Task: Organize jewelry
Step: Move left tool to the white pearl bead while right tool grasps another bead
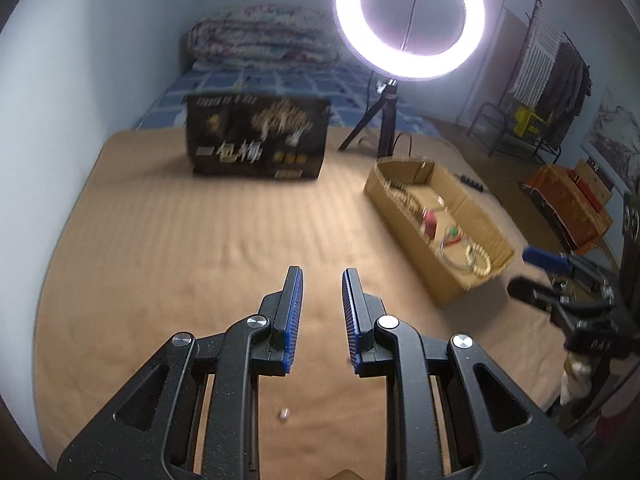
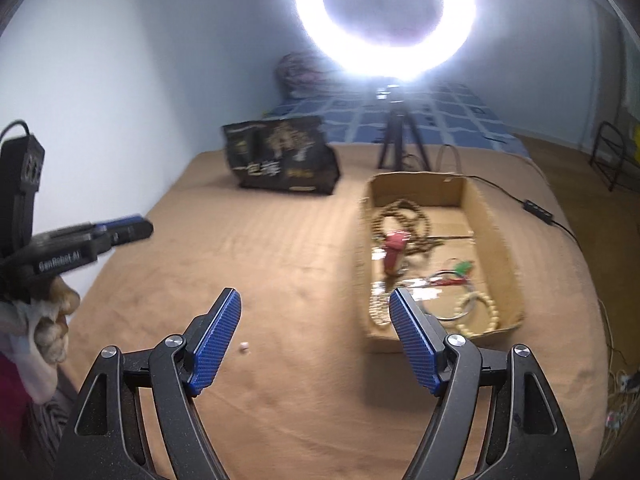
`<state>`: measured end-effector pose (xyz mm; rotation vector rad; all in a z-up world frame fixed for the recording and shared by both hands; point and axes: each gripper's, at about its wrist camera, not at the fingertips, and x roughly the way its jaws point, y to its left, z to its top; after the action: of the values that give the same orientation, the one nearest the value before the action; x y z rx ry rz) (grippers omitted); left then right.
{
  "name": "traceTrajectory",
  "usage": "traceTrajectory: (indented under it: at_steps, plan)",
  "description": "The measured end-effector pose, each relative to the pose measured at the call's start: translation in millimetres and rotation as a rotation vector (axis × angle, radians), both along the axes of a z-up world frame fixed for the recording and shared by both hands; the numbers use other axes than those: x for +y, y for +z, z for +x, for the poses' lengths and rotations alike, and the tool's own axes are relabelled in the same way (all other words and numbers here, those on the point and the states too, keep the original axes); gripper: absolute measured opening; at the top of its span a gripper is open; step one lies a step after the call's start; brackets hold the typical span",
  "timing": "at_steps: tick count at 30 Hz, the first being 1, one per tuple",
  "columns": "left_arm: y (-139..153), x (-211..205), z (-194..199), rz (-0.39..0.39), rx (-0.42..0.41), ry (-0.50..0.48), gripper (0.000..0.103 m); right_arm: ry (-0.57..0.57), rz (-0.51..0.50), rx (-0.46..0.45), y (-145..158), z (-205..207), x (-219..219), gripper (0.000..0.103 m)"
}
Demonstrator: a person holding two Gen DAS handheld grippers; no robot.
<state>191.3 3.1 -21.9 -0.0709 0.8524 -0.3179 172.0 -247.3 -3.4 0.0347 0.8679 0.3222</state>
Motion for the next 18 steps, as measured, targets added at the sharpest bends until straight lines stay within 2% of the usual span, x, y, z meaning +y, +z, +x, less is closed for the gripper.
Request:
traceTrajectory:
  at_steps: [7,11,13,18]
  plan:
    - [-50.2,23.2,-29.9,-0.008,0.084,0.01,0.019,0.084,-0.006,0.033,-29.7,-7.0,36.7,0.076]
    - [-79.8,26.3,-37.1,0.029,0.134,0.009,0.019,0.137,-0.044,0.062,-52.1,-9.7,51.2,0.075]
    - [-89.0,27.4,-40.2,0.036,0.145,0.009,0.019,0.163,-0.05,0.085,-62.2,-9.3,56.4,0.071]
    - [-114.3,27.5,-50.1,0.033,0.192,-0.002,0.019,0.201,-0.07,0.112,-80.3,-8.5,64.9,0.071]
